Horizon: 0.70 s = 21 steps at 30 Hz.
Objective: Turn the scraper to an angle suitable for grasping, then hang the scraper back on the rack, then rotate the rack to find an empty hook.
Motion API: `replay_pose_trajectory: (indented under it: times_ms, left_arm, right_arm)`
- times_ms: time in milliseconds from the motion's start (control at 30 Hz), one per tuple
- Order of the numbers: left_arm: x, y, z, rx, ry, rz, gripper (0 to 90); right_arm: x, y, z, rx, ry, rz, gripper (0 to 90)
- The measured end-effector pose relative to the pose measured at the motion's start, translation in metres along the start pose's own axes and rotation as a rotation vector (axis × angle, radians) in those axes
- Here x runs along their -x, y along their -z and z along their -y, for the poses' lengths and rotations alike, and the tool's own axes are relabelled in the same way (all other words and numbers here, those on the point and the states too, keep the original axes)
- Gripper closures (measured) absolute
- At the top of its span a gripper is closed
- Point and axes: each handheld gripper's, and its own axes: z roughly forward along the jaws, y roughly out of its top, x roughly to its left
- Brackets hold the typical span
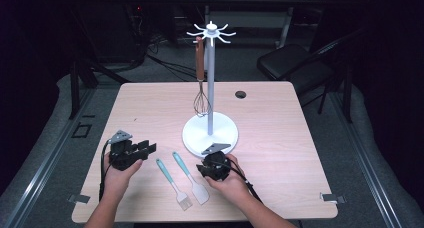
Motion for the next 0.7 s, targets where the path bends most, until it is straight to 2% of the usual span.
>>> replay_pose_trajectory:
  times_ms: [133, 200, 267, 333, 400, 533, 567, 600, 700]
  left_arm:
    - [0.000, 0.000, 0.000, 0.000, 0.001, 0.003, 59.0]
    - [0.000, 0.000, 0.000, -0.002, 0.003, 0.007, 58.7]
    - [0.001, 0.000, 0.000, -0.005, 0.001, 0.009, 58.5]
    - [0.001, -0.001, 0.000, -0.005, 0.000, 0.004, 58.4]
    - [0.000, -0.001, 0.000, -0.006, 0.002, 0.004, 58.3]
    - [-0.001, -0.002, 0.001, -0.010, 0.002, 0.004, 58.0]
    - [-0.002, -0.002, 0.001, -0.008, 0.006, 0.003, 57.9]
    - [-0.002, -0.001, 0.001, -0.006, 0.011, 0.003, 57.9]
    - [-0.003, 0.000, 0.001, -0.007, 0.014, 0.002, 57.7]
  right_arm:
    - [-0.007, -0.012, -0.004, -0.004, 0.002, -0.011, 72.4]
    - [-0.011, -0.021, -0.007, 0.001, -0.018, -0.019, 72.1]
    - [-0.011, -0.024, -0.010, -0.022, -0.010, -0.025, 72.1]
    - [-0.015, -0.031, -0.012, -0.010, -0.020, -0.032, 71.3]
    - [-0.018, -0.036, -0.014, -0.004, -0.020, -0.030, 70.7]
    - [-0.022, -0.043, -0.020, -0.033, 0.007, -0.025, 69.5]
    - [-0.023, -0.047, -0.020, -0.014, -0.005, -0.027, 69.2]
    - [-0.023, -0.049, -0.022, -0.032, 0.015, -0.017, 68.7]
    - [-0.024, -0.054, -0.023, -0.020, 0.001, -0.018, 68.5]
